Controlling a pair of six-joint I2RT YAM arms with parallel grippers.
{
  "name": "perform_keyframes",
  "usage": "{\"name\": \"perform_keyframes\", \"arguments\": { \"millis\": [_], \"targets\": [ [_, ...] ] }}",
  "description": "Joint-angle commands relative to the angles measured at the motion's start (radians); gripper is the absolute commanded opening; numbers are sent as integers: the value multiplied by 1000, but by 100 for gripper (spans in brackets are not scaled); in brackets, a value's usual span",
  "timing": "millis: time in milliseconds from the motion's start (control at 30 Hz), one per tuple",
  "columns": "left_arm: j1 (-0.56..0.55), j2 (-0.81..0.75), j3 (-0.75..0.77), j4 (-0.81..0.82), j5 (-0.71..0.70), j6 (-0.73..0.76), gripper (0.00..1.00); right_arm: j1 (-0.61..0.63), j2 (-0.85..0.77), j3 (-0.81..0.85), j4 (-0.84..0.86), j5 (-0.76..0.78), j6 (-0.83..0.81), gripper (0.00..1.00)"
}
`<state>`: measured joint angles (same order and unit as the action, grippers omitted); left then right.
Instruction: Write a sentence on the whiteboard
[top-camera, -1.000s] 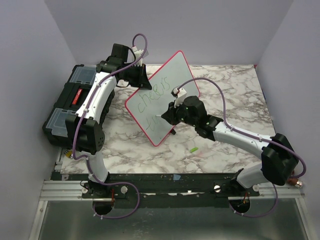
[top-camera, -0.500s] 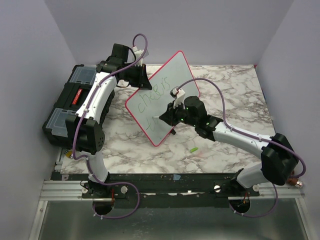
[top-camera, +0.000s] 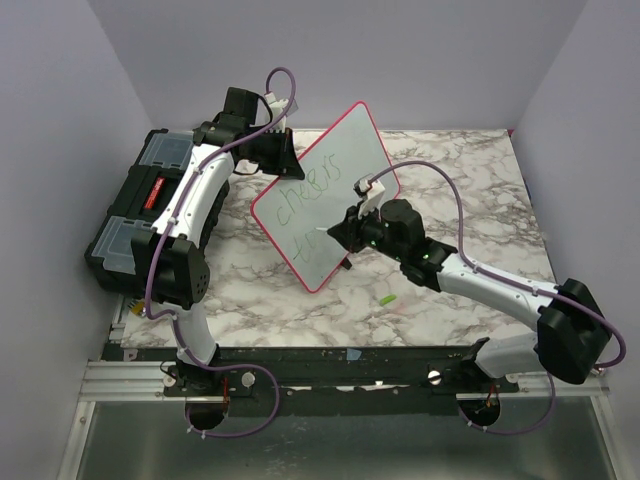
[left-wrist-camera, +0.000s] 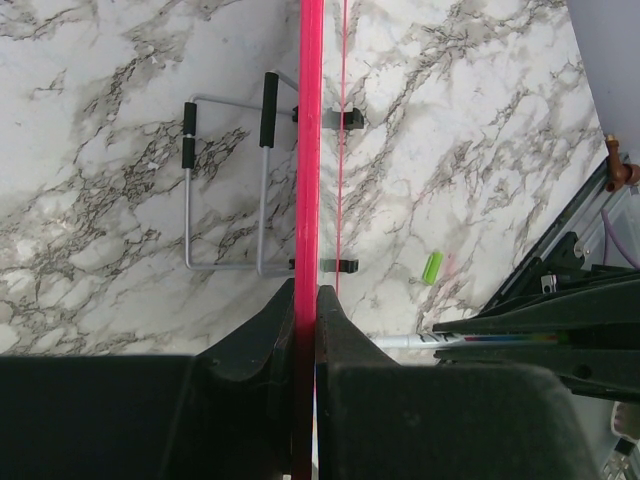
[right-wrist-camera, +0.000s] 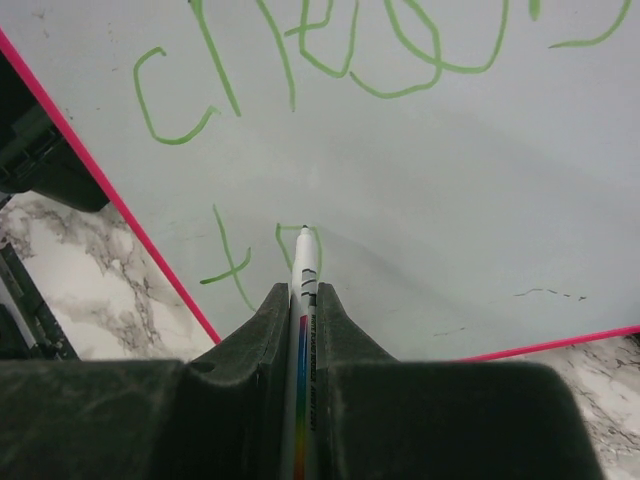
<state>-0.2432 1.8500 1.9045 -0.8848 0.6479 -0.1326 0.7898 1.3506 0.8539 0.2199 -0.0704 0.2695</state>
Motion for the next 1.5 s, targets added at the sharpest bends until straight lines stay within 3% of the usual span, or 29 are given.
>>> {"name": "perform_keyframes", "arguments": {
  "millis": [0,667,1467],
  "targets": [
    [5,-22,-5,35,-66,56,0,-1,-1,8,32,114,0,1],
    [5,-27,-12,40,-58,56,0,-1,93,73,25,159,-18,1],
    [5,-29,-12,41,-57,52,0,-1,64,-61,-43,90,13,1]
  ]
}}
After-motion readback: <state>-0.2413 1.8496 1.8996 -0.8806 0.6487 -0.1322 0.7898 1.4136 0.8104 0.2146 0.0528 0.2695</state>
